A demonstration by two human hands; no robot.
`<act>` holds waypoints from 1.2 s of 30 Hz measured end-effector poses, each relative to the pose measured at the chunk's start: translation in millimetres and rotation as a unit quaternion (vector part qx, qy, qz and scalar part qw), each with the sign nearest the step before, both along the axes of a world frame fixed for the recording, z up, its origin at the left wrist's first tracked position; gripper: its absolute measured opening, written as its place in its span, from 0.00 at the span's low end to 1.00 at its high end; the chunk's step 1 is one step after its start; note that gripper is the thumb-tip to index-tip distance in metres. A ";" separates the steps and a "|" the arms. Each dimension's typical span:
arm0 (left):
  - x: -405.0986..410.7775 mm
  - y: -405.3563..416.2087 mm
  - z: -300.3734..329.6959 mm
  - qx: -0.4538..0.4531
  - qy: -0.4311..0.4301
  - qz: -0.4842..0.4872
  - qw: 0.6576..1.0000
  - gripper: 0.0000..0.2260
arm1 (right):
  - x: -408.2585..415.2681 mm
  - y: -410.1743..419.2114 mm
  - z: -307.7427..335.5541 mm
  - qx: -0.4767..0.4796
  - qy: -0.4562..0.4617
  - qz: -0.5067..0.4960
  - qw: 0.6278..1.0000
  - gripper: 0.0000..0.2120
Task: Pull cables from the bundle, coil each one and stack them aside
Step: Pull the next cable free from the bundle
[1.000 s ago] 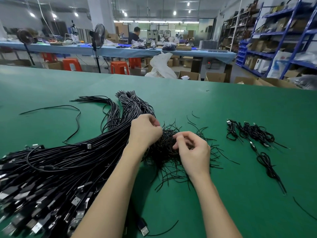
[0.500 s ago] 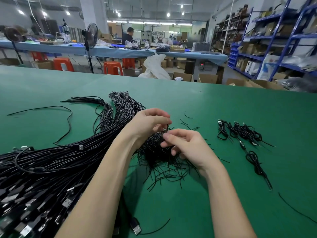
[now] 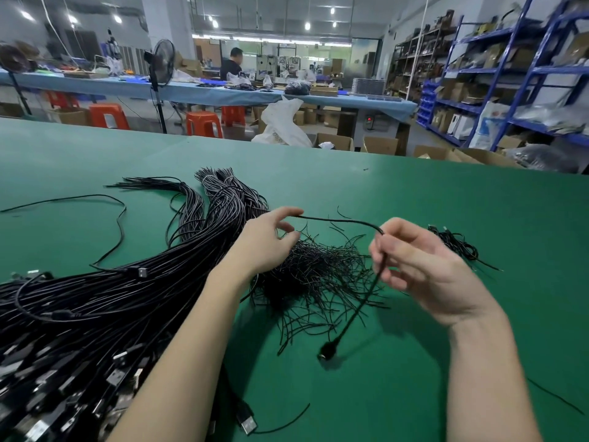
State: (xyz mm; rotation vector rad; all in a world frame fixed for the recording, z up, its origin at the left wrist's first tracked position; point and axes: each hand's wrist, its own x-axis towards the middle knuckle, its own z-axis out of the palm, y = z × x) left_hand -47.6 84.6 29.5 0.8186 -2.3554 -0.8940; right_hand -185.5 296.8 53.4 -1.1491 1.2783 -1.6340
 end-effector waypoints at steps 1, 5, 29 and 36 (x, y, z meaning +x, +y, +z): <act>-2.0 2.1 -0.6 -0.031 0.018 0.010 0.999 0.12 | -3.2 5.6 1.2 0.004 0.009 0.002 1.000 0.05; -7.0 3.8 -3.4 -0.066 0.077 0.049 0.994 0.05 | -12.8 5.1 -14.2 0.083 0.030 -0.112 0.990 0.06; -15.2 34.9 21.2 0.157 0.188 -0.126 0.961 0.06 | 6.3 -40.6 -26.8 -0.035 -0.176 -0.279 0.943 0.05; -5.9 26.1 9.3 0.023 -0.025 -0.214 0.976 0.08 | -1.9 -25.1 -28.0 -0.122 -0.488 -0.218 0.836 0.03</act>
